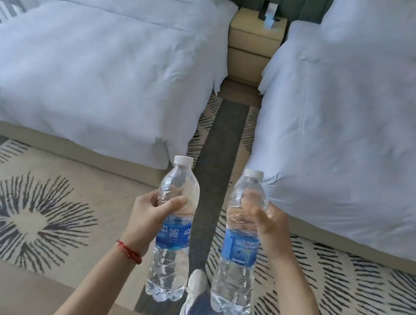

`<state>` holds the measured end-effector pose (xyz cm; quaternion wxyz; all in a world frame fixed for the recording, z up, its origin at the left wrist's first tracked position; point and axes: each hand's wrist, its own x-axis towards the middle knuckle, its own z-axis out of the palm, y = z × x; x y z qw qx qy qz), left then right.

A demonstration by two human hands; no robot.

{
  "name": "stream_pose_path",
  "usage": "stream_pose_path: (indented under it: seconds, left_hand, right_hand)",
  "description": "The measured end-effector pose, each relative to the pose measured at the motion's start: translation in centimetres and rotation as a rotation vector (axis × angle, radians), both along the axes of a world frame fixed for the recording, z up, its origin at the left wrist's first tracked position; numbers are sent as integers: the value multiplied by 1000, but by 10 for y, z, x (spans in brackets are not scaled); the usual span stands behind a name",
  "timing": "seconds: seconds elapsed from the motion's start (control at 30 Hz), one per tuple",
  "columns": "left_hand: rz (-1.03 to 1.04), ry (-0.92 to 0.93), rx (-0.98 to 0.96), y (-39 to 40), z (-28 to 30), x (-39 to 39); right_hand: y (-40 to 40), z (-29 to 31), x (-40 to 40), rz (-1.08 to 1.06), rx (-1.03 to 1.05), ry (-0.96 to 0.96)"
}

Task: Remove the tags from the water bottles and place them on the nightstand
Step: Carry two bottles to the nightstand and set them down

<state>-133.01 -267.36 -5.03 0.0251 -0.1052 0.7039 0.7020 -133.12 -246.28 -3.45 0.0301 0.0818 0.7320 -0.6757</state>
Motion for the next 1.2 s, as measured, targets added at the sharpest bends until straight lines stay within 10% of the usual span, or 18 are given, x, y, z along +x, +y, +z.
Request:
stream_pose_path:
  seconds: [1.2]
  left_hand:
    - [-192,48,-98,99,12,-735]
  right_hand:
    - [101,-4,-692,-271,175,-78]
